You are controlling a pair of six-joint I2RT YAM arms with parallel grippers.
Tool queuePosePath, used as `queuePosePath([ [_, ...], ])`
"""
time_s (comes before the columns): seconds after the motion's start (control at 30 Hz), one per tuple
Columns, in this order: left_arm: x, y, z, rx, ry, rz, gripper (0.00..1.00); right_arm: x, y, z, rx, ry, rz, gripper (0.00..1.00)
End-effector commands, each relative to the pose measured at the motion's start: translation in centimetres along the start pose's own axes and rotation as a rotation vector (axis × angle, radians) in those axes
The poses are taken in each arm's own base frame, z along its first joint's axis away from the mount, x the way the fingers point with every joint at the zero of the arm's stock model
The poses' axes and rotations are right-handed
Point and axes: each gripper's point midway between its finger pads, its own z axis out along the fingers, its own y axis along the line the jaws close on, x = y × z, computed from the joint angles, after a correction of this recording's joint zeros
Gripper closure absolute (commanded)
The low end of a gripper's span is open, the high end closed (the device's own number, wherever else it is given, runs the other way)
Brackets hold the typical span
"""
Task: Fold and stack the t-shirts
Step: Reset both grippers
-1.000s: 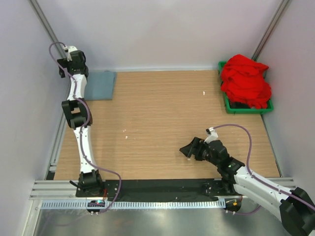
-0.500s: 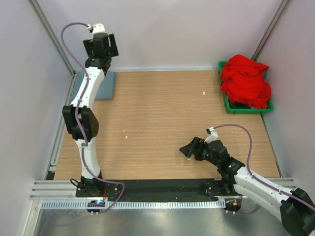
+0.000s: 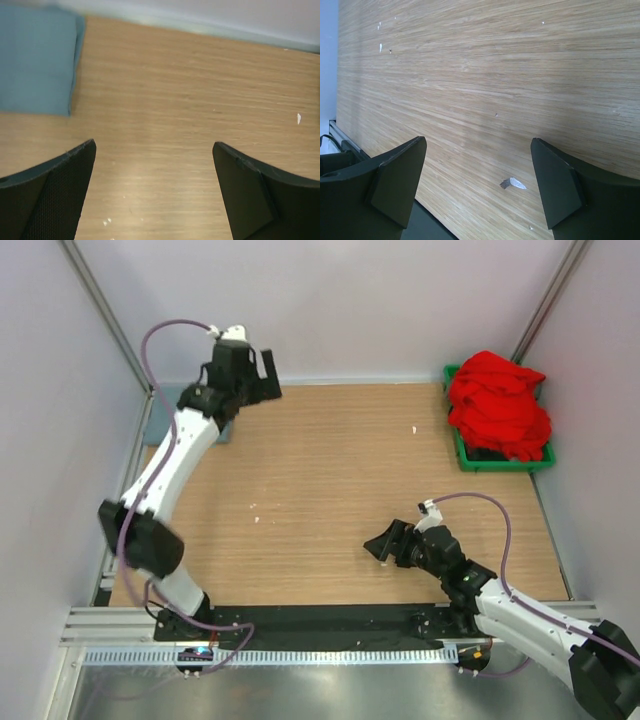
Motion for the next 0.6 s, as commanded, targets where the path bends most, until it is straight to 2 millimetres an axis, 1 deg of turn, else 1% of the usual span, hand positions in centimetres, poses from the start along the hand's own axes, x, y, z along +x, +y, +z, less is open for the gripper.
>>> queuePosePath([
  [0.0,-0.4,-1.3,-11.2,-0.035,-0.211,0.258,0.00,-0.2,-0.5,0.1,0.033,-0.019,0.011,0.07],
  [0.03,-1.2,-0.6,-15.1,0.015,-0.306,0.272,0.00,0.0,-0.7,0.2,0.043,-0.009,0.012,0.05],
  [0.07,-1.4,-0.5,-15.5,0.045,-0.374,0.242,0.00,0.0,-0.6,0.2,0.043,-0.007,0.014,0.05],
  [0.1,2.6,1.6,-14.0,0.009,-0.334,0.253,0.00,0.0,-0.6,0.2,0.045,-0.004,0.014,0.04],
  [0.13,3.2,2.9,-14.3,-0.022,-0.366,0.213,0.00,0.1,-0.7,0.2,0.049,0.000,0.014,0.03],
  [0.17,2.4,3.7,-16.3,-0.003,-0.450,0.158,0.00,0.2,-0.7,0.2,0.053,0.005,0.015,0.03],
  [0.2,4.8,4.7,-15.3,-0.017,-0.423,0.177,0.00,-0.1,-1.0,0.3,0.069,-0.007,0.016,0.03],
  [0.23,5.3,4.7,-15.5,0.009,-0.423,0.185,0.00,-0.2,-1.2,0.3,0.082,-0.017,0.019,0.02],
  [0.27,5.5,4.8,-16.1,0.029,-0.437,0.192,0.00,-0.3,-1.2,0.2,0.085,-0.021,0.021,0.02],
  [0.3,6.4,4.8,-15.8,0.039,-0.418,0.216,0.00,-0.4,-1.4,0.2,0.099,-0.023,0.025,0.02],
  [0.4,7.1,4.8,-15.2,0.038,-0.398,0.212,0.00,-1.0,-1.0,0.0,0.099,-0.043,0.033,0.01],
  [0.47,7.6,4.9,-14.8,0.030,-0.370,0.220,0.00,-0.9,-1.4,-0.2,0.123,-0.042,0.042,0.01],
  [0.5,6.9,4.8,-15.2,0.024,-0.376,0.199,0.00,-1.2,-1.4,-0.3,0.122,-0.059,0.057,0.01],
  [0.53,6.8,5.1,-15.3,0.005,-0.373,0.185,0.00,-1.5,-1.4,-0.4,0.124,-0.076,0.064,0.01],
  [0.57,6.8,5.8,-15.3,-0.036,-0.374,0.168,0.00,-1.3,-1.9,-0.6,0.145,-0.072,0.068,0.01],
])
